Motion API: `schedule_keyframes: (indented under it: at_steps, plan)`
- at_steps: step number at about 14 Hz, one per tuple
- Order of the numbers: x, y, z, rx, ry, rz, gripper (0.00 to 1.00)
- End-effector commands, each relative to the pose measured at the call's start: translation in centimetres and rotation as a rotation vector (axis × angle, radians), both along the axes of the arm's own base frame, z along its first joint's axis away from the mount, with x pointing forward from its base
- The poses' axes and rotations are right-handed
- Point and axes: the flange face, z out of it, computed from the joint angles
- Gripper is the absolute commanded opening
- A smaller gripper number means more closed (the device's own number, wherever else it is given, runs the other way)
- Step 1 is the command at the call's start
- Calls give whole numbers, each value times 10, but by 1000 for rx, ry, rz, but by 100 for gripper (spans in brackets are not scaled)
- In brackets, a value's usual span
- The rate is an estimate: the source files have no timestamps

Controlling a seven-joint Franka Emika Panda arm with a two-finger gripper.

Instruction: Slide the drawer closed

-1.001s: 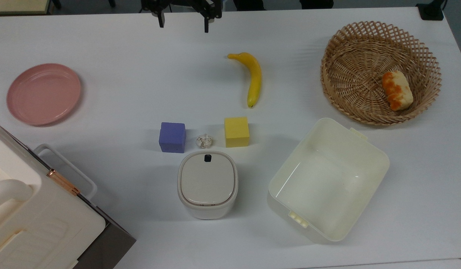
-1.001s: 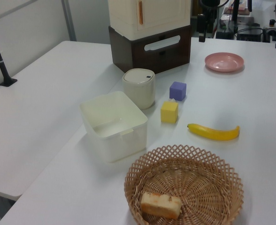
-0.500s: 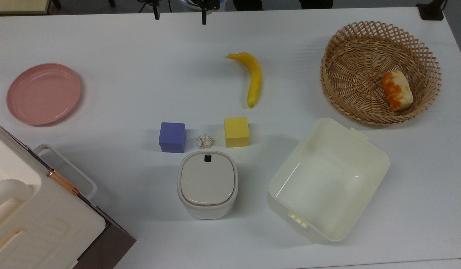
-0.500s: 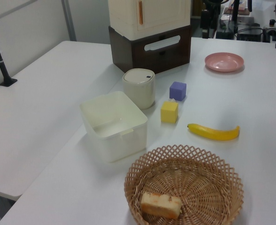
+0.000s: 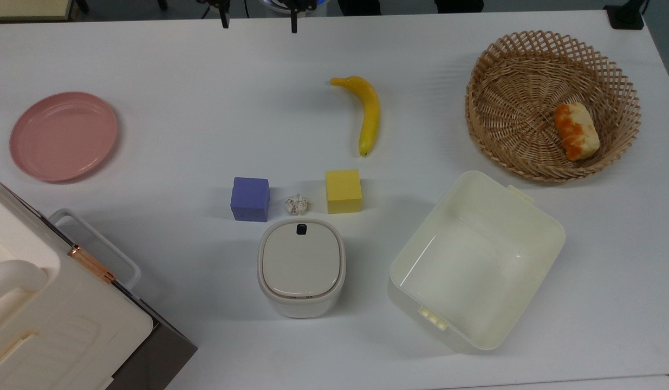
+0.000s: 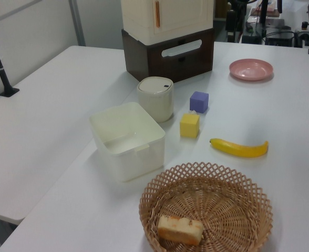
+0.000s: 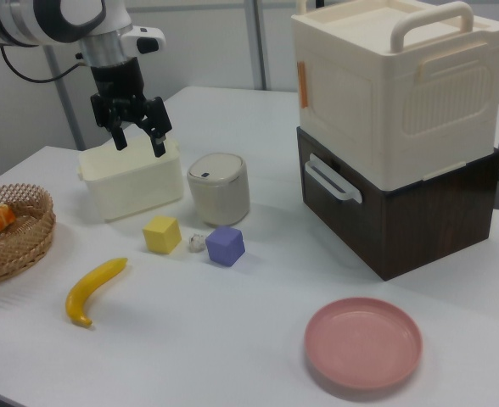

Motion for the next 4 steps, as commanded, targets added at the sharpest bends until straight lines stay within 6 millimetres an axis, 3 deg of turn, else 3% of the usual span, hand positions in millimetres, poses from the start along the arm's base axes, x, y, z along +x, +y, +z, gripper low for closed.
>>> schedule_keyframes:
  at_steps: [1,4]
  plan:
    - [-11,2,2,26,20,8,100]
    - [-12,2,2,25,28,9,100]
